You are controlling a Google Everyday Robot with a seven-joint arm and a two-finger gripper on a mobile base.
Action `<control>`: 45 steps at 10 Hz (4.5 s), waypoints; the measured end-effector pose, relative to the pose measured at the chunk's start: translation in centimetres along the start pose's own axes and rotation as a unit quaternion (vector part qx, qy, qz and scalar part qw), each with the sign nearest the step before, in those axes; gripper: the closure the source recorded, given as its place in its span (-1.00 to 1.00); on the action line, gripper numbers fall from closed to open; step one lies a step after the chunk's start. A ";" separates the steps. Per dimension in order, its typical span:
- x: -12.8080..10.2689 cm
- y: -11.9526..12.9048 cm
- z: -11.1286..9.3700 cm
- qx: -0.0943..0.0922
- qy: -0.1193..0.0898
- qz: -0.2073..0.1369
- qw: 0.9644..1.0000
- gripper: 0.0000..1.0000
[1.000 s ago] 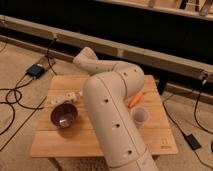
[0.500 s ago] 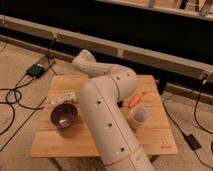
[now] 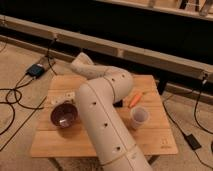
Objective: Place the white sponge in the ceramic cup
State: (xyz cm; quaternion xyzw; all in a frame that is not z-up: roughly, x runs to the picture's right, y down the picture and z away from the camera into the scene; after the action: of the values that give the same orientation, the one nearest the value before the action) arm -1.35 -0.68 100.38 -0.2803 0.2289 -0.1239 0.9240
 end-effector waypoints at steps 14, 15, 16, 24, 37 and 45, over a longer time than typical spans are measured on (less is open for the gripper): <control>-1.5 -2.1 1.0 0.013 0.018 -0.012 1.000 0.46; -1.4 -2.2 1.0 0.012 0.019 -0.010 1.000 0.62; -1.0 -2.3 0.9 0.011 0.022 -0.006 1.000 0.88; 4.9 -1.7 -4.0 0.008 0.021 0.093 0.995 1.00; 10.2 11.3 -13.3 -0.056 -0.021 0.528 0.847 1.00; 13.9 19.0 -13.7 -0.063 -0.075 0.761 0.641 1.00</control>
State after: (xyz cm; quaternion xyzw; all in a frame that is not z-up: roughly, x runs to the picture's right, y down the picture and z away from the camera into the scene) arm 5.85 3.47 74.41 -0.0729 0.2983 0.6595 0.6862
